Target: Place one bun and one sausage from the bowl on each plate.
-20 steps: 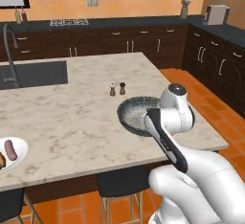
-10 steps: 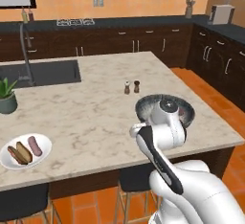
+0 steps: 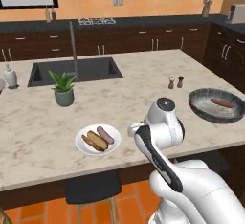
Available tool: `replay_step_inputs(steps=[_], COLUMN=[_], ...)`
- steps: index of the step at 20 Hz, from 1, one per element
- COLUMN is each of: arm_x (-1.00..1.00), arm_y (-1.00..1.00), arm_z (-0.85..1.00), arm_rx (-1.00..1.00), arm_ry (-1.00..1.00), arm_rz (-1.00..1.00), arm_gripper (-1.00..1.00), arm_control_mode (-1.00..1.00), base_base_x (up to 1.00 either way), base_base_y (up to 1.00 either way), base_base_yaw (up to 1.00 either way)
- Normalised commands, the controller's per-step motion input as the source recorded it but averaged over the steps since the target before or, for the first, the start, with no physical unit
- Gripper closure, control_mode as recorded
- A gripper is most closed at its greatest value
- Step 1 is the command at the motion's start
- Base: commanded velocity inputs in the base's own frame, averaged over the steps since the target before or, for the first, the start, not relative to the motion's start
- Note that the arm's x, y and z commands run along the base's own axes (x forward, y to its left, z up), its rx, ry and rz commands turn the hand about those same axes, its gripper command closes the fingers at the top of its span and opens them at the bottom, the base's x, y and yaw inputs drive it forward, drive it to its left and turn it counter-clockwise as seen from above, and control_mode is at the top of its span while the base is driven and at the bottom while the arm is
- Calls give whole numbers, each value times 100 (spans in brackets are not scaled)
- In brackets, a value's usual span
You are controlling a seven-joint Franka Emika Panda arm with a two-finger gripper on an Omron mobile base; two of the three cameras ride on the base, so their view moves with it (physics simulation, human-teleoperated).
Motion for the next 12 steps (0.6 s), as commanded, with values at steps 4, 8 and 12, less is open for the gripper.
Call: replay_step_inputs(steps=[4, 8, 12], arm_x=[0, 0, 0], arm_y=[0, 0, 0], arm_z=[0, 0, 0], arm_rx=[0, 0, 0], arm_ry=[0, 0, 0], arm_rz=[0, 0, 0], arm_gripper=[100, 100, 100], arm_control_mode=[100, 100, 100], base_base_x=[-15, -16, -9], base_base_y=[100, 100, 100], base_base_yaw=[0, 0, 0])
